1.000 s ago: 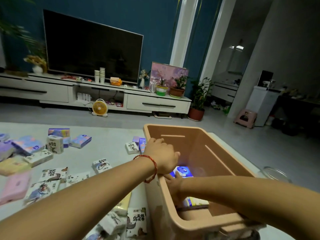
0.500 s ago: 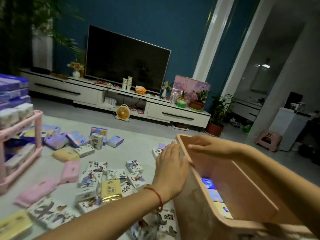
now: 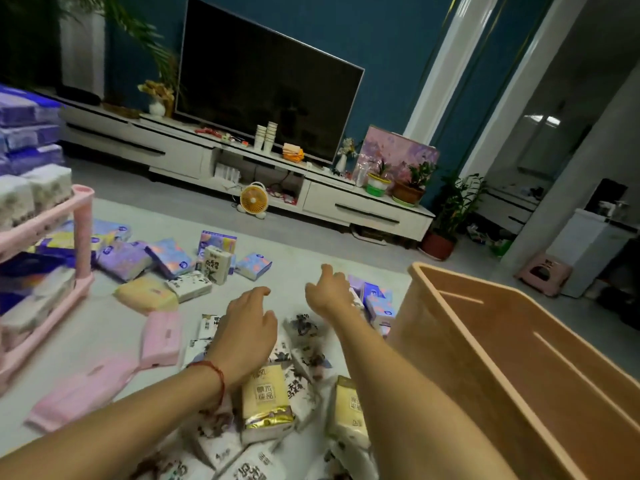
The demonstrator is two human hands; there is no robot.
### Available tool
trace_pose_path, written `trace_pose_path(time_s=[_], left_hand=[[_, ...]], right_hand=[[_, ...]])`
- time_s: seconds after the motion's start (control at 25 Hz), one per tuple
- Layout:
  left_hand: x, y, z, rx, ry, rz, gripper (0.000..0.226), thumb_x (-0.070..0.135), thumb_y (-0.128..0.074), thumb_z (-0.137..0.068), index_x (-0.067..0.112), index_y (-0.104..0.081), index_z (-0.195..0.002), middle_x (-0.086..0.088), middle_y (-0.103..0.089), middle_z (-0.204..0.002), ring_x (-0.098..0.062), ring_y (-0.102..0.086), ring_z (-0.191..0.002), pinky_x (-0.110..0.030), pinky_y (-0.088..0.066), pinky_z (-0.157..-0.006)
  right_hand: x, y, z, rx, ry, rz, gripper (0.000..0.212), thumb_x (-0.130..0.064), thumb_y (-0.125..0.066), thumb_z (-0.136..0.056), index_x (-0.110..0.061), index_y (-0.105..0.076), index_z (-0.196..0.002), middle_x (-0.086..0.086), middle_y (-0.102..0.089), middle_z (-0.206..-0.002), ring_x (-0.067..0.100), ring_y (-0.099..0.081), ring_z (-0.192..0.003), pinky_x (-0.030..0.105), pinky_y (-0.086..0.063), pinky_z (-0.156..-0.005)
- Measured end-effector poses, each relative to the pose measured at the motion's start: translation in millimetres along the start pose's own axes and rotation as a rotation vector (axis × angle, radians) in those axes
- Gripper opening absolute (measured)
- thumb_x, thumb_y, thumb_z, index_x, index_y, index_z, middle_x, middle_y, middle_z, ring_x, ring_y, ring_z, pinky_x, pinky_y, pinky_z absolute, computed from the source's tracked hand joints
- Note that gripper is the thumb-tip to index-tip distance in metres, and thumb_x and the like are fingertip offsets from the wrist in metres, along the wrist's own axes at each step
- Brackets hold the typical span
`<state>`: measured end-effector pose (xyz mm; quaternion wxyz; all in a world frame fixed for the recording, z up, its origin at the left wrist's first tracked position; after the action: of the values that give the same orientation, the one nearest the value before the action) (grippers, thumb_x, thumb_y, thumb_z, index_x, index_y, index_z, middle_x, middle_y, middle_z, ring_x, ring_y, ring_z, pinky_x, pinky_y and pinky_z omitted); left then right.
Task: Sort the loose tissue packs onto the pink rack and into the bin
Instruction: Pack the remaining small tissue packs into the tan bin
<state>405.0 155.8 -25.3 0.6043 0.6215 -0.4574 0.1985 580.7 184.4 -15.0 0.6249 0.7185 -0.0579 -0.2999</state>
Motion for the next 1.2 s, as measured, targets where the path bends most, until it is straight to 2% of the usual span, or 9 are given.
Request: trace_pose_path(time_s=[0.12, 0.24, 0.36, 0.44, 0.6, 0.72, 0.88, 1.04, 1.2], left_hand=[[7, -20, -30, -0.046, -0.081, 0.04, 0.043, 0.017, -0.035, -0.098, 0.013, -0.03, -0.141, -0.005, -0.033, -0.147, -0.021, -0.028, -0.135, -0.03, -0.027, -0.108], [18, -40, -41, -0.089, -0.14, 0.108, 0.042, 0.017, -0.035, -0.098, 0.016, -0.031, -0.14, -0.001, -0.032, -0.145, -0.019, -0.031, -0.133, -0.028, -0.028, -0.107], [13, -55, -33, -0.143, -0.145, 0.146, 0.037, 0.013, -0.036, -0.096, 0.018, -0.038, -0.133, 0.001, -0.035, -0.138, -0.018, -0.045, -0.119, -0.026, -0.035, -0.101], [8, -58, -24, -0.174, -0.131, 0.171, 0.034, 0.01, -0.037, -0.095, 0.018, -0.043, -0.128, 0.001, -0.038, -0.132, -0.015, -0.045, -0.114, -0.022, -0.036, -0.095], [5, -48, -18, -0.182, -0.088, 0.215, 0.032, 0.006, -0.039, -0.093, 0.017, -0.048, -0.121, -0.002, -0.042, -0.127, -0.009, -0.047, -0.091, -0.02, -0.039, -0.078], [10, -31, -11, -0.153, -0.052, 0.193, 0.029, 0.006, -0.041, -0.092, 0.016, -0.051, -0.118, -0.005, -0.044, -0.128, -0.004, -0.047, -0.074, -0.015, -0.039, -0.06], [25, -20, 5, -0.183, -0.048, 0.099, 0.036, 0.012, -0.046, -0.092, 0.014, -0.045, -0.128, -0.008, -0.043, -0.134, -0.021, -0.051, -0.108, -0.023, -0.039, -0.08], [50, -30, 14, -0.306, -0.114, 0.07, 0.081, 0.026, -0.064, -0.085, 0.013, -0.014, -0.147, -0.011, -0.026, -0.148, -0.024, -0.033, -0.134, -0.029, -0.034, -0.103], [62, -38, 10, -0.375, -0.163, 0.196, 0.055, 0.018, -0.073, -0.078, 0.009, -0.038, -0.12, -0.007, -0.053, -0.114, -0.017, -0.054, -0.104, -0.022, -0.049, -0.078]], right_hand=[[60, -3, -24, 0.114, -0.18, 0.257, 0.06, -0.018, -0.049, -0.089, -0.013, -0.022, -0.143, 0.023, -0.014, -0.15, 0.039, -0.013, -0.139, 0.048, -0.016, -0.113], [105, -12, -46, 0.039, -0.408, 0.358, 0.079, -0.026, -0.057, -0.085, -0.013, -0.01, -0.147, 0.029, 0.007, -0.152, 0.045, 0.006, -0.141, 0.056, -0.005, -0.111], [129, -15, -49, 0.027, -0.567, 0.311, 0.082, -0.045, -0.053, -0.086, -0.015, -0.01, -0.148, 0.03, -0.009, -0.15, 0.044, -0.012, -0.139, 0.047, -0.024, -0.108], [137, -7, -47, 0.065, -0.602, 0.267, 0.076, -0.047, -0.051, -0.086, -0.021, -0.016, -0.147, 0.02, -0.028, -0.144, 0.033, -0.031, -0.13, 0.036, -0.035, -0.091], [109, -19, -32, 0.002, -0.463, 0.323, 0.048, -0.037, -0.044, -0.091, -0.018, -0.034, -0.134, 0.018, -0.035, -0.139, 0.032, -0.034, -0.123, 0.039, -0.033, -0.096], [67, -38, -9, -0.178, -0.24, 0.084, 0.048, -0.03, -0.046, -0.091, -0.01, -0.035, -0.132, 0.016, -0.049, -0.125, 0.031, -0.043, -0.117, 0.041, -0.037, -0.1], [26, -22, 38, -0.336, -0.175, -0.563, 0.027, -0.012, -0.053, -0.088, -0.005, -0.04, -0.11, 0.008, -0.047, -0.085, 0.014, -0.049, -0.072, 0.026, -0.045, -0.067], [7, -12, 73, -0.462, -0.108, -0.684, 0.036, -0.035, -0.053, -0.09, -0.006, -0.051, -0.111, 0.019, -0.06, -0.105, 0.025, -0.063, -0.093, 0.033, -0.051, -0.081], [9, -5, 83, -0.423, -0.066, -0.812, 0.04, -0.044, -0.037, -0.096, -0.011, -0.057, -0.105, 0.018, -0.062, -0.114, 0.028, -0.06, -0.107, 0.035, -0.05, -0.086]])
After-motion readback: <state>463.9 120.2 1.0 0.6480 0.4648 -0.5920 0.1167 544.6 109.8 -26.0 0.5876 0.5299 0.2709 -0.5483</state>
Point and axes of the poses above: each hand's wrist, its own z-axis away from the middle knuckle, its own y-axis out of the back of the hand, x = y × z, the point moved 10 cm from there along -z, towards the middle knuckle
